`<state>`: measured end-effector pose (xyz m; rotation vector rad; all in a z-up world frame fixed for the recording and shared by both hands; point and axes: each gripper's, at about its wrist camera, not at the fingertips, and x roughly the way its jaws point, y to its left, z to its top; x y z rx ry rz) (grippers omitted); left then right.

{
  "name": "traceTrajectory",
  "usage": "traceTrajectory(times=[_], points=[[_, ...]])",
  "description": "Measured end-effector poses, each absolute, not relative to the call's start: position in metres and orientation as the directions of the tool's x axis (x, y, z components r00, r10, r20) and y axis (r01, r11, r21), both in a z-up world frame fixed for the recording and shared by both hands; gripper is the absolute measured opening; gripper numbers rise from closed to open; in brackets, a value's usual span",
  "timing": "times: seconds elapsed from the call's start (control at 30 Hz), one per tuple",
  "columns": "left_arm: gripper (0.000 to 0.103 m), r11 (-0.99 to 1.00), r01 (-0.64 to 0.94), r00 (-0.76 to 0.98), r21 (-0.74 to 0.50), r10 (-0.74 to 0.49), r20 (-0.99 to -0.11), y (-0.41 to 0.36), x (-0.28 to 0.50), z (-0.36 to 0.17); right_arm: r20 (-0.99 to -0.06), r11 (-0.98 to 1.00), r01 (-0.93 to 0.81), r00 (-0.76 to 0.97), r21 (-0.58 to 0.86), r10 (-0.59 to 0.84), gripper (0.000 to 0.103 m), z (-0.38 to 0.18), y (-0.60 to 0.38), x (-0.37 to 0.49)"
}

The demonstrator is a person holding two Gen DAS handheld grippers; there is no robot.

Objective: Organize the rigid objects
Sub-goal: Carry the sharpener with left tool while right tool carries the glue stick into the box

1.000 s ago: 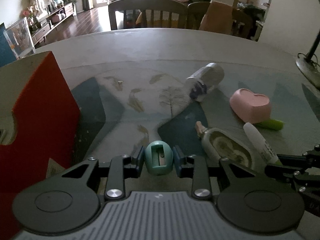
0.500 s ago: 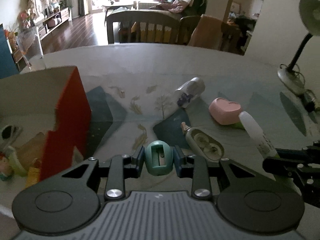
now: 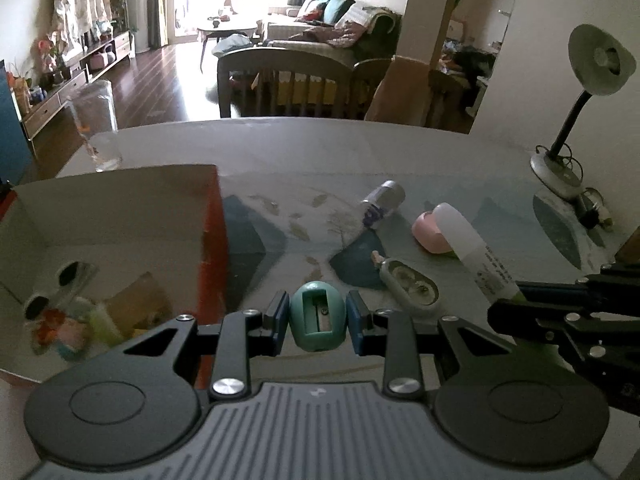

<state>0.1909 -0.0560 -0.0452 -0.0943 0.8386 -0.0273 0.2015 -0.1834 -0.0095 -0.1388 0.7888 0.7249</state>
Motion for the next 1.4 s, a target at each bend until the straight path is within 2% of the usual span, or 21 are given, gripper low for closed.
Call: traceTrajectory(times=[0.8, 1.4], points=[[0.030, 0.998, -0.044, 0.721, -0.047, -0.001, -0.693, 0.092, 0.149, 0.000, -0.671, 0.728, -0.673, 0.479, 0.134, 0.567, 0.017, 0.014, -0.046, 0.154], [0.030, 0.993, -0.112, 0.685, -0.034, 0.053, -0.727, 0.189, 0.165, -0.022, -0.708, 0.758, -0.649, 0.502, 0.071, 0.497, 0.017, -0.016, 0.036, 0.174]])
